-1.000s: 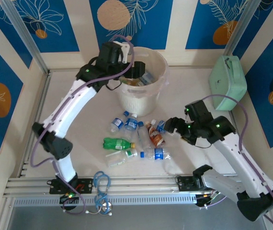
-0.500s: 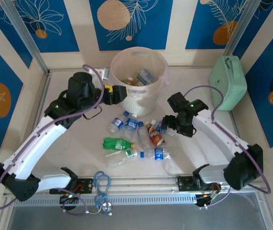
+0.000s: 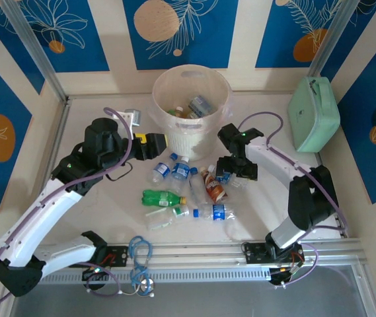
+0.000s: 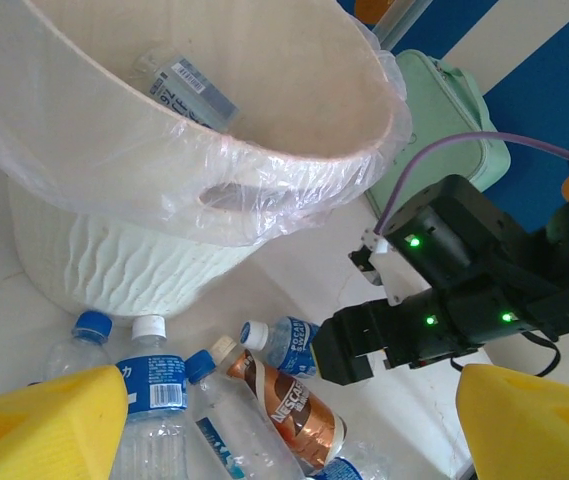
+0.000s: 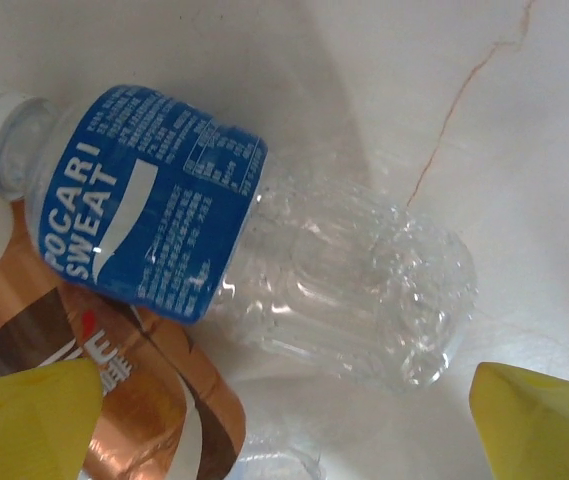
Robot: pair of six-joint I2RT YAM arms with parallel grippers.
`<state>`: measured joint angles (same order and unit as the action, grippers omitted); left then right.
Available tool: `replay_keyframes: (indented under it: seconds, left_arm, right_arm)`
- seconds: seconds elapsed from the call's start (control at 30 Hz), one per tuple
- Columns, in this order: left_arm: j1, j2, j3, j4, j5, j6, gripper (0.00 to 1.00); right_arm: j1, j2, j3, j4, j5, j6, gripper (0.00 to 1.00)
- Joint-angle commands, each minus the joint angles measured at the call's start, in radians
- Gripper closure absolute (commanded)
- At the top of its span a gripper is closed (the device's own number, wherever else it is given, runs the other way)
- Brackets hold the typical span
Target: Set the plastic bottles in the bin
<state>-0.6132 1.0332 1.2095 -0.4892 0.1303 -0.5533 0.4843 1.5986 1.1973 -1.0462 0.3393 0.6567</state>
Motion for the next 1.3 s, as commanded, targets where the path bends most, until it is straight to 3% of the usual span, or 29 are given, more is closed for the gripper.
replay_keyframes:
  seconds: [0.0, 0.23, 0.7, 0.87, 1.27]
  left_arm:
    - [0.007, -0.011, -0.011, 0.021, 0.002, -0.016, 0.15]
    - [0.006, -0.012, -0.016, 0.020, 0.002, -0.012, 0.15]
    - [0.006, -0.004, -0.022, 0.027, 0.003, -0.022, 0.16]
    - [0.006, -0.002, -0.025, 0.034, 0.005, -0.025, 0.16]
    - [0.006, -0.003, -0.036, 0.032, 0.003, -0.030, 0.16]
  right_arm:
    - [0.008, 0.048, 0.028, -0.006, 0.039, -0.033, 0.03]
    - [-0.019, 0.122, 0.020, 0.047, 0.001, -0.068, 0.01]
    - [-0.173, 0.130, -0.046, 0.148, -0.250, -0.026, 0.07]
    - [-0.176, 0.139, -0.048, 0.159, -0.244, -0.019, 0.05]
    - [-0.165, 0.208, -0.046, 0.178, -0.206, 0.022, 0.25]
